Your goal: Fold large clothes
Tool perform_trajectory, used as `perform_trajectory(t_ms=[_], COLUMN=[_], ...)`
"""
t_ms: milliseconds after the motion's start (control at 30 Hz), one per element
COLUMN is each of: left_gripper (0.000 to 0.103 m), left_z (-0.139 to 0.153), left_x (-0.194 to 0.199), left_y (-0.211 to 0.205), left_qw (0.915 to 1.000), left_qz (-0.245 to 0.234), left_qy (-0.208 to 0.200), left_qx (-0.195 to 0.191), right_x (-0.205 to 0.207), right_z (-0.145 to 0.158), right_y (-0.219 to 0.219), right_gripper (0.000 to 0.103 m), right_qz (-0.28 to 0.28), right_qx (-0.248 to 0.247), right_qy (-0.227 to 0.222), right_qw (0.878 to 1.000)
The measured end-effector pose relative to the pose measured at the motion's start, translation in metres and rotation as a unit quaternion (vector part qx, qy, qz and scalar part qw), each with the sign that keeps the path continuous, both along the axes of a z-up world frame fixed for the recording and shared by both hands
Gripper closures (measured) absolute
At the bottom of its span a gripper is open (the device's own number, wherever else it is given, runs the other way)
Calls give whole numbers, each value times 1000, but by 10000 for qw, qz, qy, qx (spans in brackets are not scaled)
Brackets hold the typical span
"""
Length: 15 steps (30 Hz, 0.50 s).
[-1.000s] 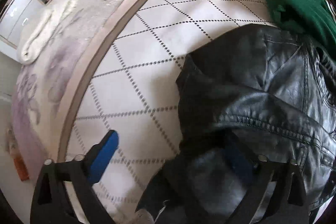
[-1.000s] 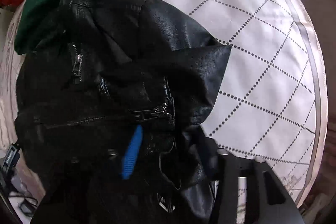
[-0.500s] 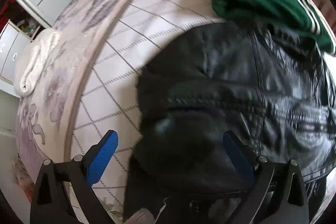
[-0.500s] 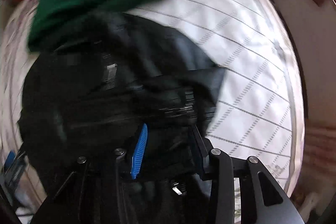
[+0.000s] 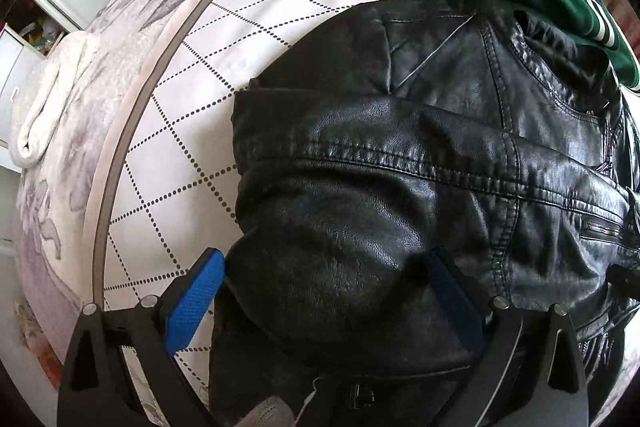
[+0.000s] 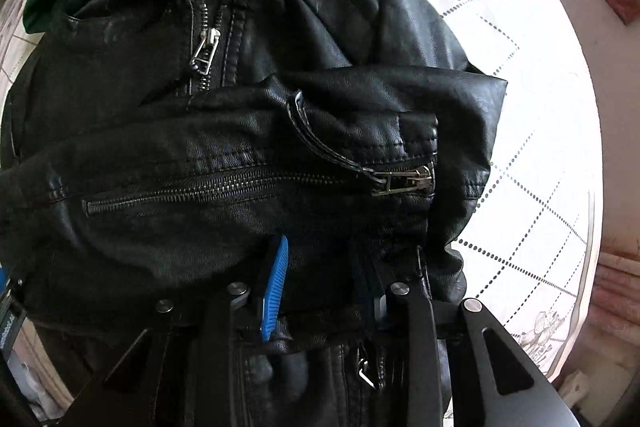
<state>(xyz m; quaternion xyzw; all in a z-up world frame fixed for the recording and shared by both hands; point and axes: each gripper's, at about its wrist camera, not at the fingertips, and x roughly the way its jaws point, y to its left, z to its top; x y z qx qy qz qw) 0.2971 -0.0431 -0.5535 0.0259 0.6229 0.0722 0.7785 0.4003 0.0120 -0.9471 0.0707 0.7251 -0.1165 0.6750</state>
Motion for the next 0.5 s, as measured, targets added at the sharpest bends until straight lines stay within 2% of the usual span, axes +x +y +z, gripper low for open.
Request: perform_trajectory(t_ms=[333,500], left_gripper=[0,0], left_z=[-1,0], left_x=[0,-2], left_y=[1,1], left_qw=[10000,10000], left_qz=[-10,-21], left_qy=[-34,-39], left_qx=[1,16], right_x=[12,-2], right_z=[-21,-24], right_y=[-25,-26], right_gripper=[71,70], right_qz=[20,-68], right_qx=[29,53], right_qy=[-20,-29], right_qw=[10000,10000])
